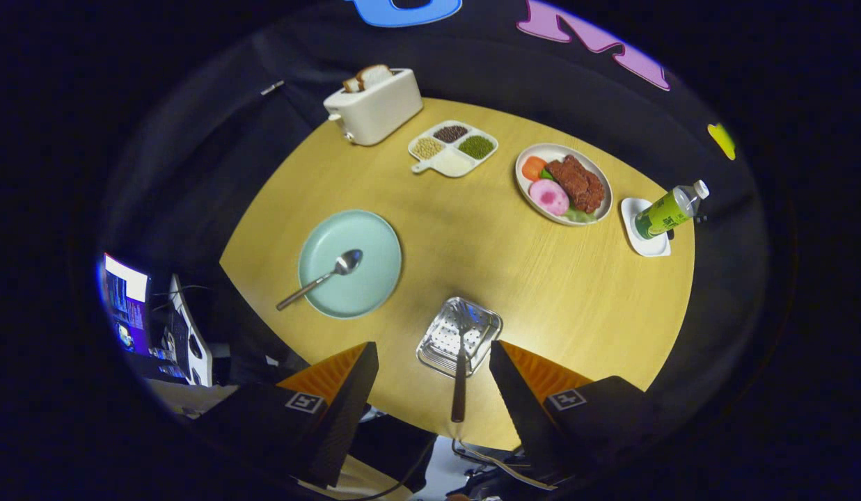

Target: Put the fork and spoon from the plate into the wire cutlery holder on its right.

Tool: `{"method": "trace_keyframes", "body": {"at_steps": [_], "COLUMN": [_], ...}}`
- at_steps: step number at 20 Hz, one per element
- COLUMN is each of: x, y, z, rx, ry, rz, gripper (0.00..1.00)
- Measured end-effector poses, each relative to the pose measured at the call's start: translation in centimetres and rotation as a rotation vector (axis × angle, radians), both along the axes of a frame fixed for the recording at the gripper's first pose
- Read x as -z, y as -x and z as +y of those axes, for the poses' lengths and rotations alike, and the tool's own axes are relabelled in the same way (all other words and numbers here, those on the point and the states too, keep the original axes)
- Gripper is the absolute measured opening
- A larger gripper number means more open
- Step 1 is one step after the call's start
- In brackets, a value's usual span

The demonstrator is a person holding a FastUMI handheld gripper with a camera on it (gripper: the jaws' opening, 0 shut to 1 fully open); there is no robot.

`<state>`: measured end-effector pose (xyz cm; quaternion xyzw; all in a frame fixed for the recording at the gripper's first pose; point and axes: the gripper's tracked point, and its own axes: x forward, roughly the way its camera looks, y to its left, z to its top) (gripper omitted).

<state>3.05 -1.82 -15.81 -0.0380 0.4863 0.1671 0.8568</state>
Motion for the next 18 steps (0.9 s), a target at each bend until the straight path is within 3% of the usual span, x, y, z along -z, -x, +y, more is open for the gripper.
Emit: {"method": "trace_keyframes", "body": {"at_steps": [3, 8, 13, 18], "x": [-2.7, -2.7, 0.8, 6.2], "y": [-0.3, 1.5, 1.8, 0.7], "z": [2.6, 7.1, 12.3, 15.8], "rx": [0.036, 0.107, 0.176, 0.207], "ry": [-0.048, -0.135, -0.209, -0.182], "rz": [-0.140, -0.216, -0.160, -0.085], "gripper": [1.00, 1.00, 1.00, 1.00]}}
